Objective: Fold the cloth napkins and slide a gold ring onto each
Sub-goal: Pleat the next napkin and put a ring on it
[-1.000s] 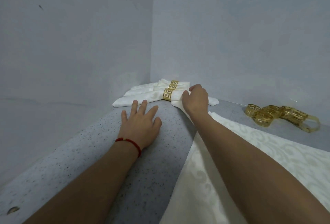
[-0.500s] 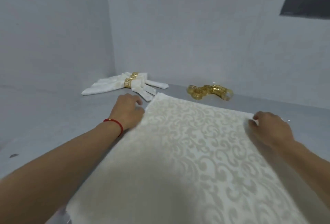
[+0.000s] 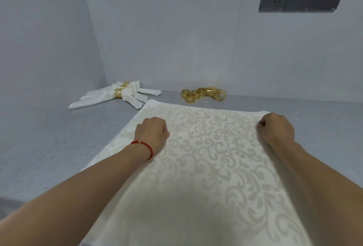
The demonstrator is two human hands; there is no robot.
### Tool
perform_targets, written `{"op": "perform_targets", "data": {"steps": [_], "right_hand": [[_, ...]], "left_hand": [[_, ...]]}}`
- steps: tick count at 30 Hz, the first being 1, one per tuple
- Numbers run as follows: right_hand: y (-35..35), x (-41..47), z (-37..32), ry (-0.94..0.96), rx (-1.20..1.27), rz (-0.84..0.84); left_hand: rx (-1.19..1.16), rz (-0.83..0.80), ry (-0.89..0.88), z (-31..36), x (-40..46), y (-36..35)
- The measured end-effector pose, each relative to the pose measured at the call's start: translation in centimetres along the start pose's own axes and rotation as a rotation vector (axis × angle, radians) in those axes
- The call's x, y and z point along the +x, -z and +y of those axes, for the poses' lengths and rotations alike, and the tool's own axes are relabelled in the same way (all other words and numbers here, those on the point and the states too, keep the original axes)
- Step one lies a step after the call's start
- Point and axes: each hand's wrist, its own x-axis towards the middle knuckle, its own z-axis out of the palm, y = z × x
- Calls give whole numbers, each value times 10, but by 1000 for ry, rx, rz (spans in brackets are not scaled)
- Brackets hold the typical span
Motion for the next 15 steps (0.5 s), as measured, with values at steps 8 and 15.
{"op": "perform_targets", "data": {"steps": [8,15], "right_hand": [[31,1,31,108,-135,-67],[108,-54,59,105,-640,-524]], "left_hand": [[353,82,-293,19,9,-4],[500,118,-516,84,34,-30]]}}
